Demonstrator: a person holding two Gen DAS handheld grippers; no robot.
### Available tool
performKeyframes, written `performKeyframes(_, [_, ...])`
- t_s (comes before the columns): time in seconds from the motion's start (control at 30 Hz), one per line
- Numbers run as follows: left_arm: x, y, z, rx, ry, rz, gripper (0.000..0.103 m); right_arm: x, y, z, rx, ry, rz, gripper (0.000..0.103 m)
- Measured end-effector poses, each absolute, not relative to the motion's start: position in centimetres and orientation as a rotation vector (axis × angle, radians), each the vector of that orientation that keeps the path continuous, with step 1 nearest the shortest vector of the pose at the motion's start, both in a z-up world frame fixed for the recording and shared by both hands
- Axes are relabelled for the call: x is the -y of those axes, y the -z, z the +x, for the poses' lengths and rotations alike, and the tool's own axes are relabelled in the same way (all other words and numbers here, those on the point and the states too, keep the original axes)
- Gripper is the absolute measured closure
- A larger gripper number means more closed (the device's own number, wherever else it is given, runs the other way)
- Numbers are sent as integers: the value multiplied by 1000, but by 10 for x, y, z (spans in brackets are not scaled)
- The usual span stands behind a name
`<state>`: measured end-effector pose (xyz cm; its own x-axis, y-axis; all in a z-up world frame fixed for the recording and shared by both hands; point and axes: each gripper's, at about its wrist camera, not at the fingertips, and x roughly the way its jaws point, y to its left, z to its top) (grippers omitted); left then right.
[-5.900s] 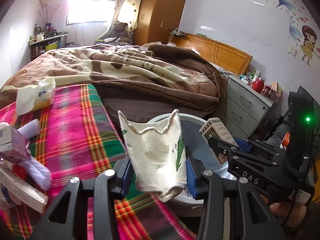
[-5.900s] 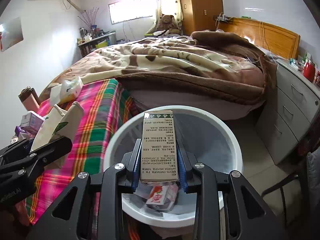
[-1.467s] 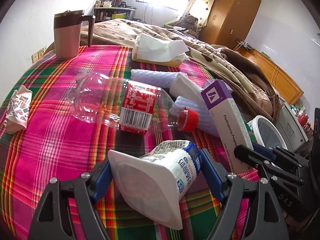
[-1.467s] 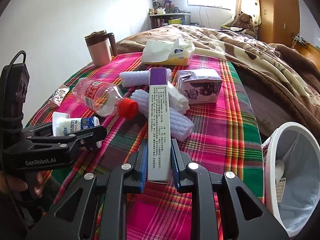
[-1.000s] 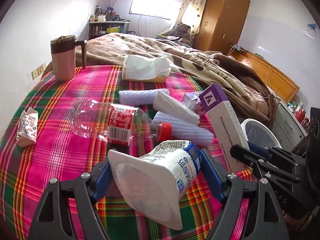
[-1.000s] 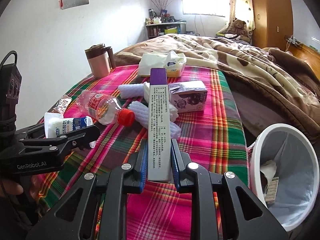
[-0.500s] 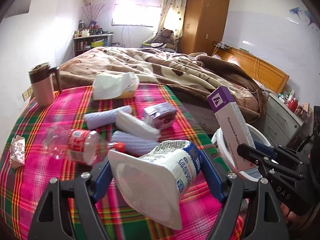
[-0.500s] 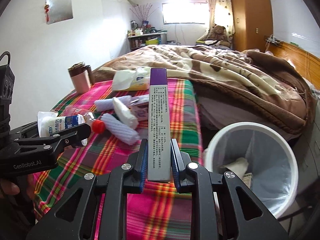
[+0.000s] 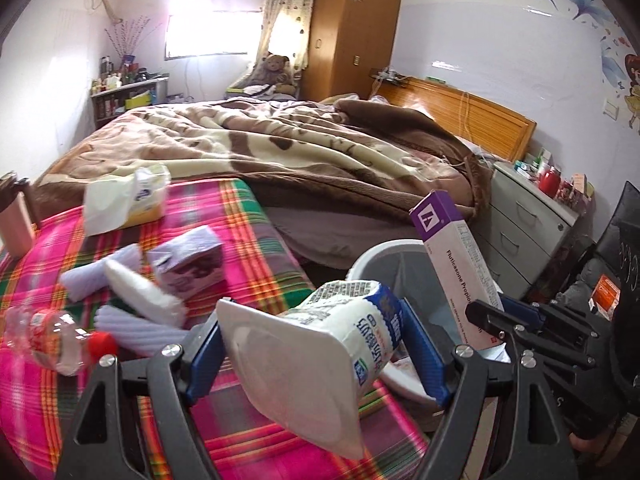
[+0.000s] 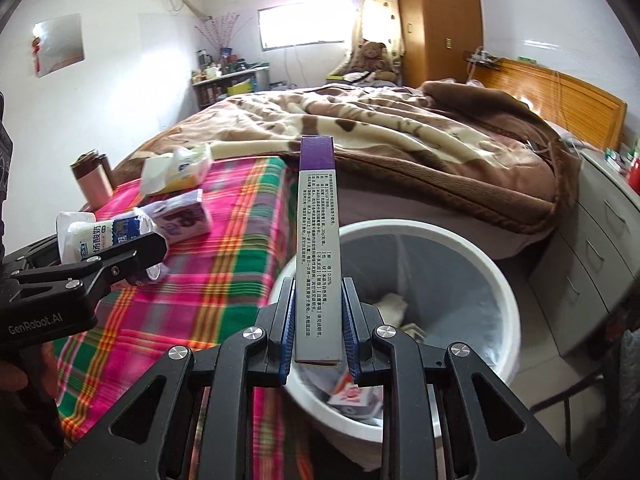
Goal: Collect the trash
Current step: 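Carry both items over the bin and open both tools to drop them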
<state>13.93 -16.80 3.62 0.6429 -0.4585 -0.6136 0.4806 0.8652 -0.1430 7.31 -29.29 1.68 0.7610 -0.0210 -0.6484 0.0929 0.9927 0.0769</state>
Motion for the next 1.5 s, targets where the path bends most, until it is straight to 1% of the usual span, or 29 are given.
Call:
performKeyframes(0.4, [243,-14,145,-738,618,102,21,335,11,74,-795,168,142,81])
performKeyframes(0.57, [261,-9,142,-730,623,147,21,351,21,71,-826,203,159,81])
performKeyframes(0.77, [268,-4,148,-758,642,130,20,361,26,70,-852,230,164,81])
performKeyframes(0.87, [266,-5,152,-767,651,98,18,365,27,72,-866,240,169,80])
performKeyframes(0.93, [264,-7,152,-761,653,86,14,366,28,73,-871,245,171,80])
performKeyframes(1.0, [261,-8,153,-761,654,80,13,367,28,74,-874,243,177,77])
performKeyframes(1.03, [259,-8,153,-764,654,75,13,367,28,74,-874,245,176,68])
performKeyframes(1.07, [258,-9,154,-764,654,70,13,366,27,74,-872,248,175,57])
performKeyframes(1.13, [254,-11,154,-762,651,66,13,367,26,77,-865,248,176,48])
performKeyframes(1.5, [199,-24,157,-723,575,17,13,347,9,84,-803,223,176,48])
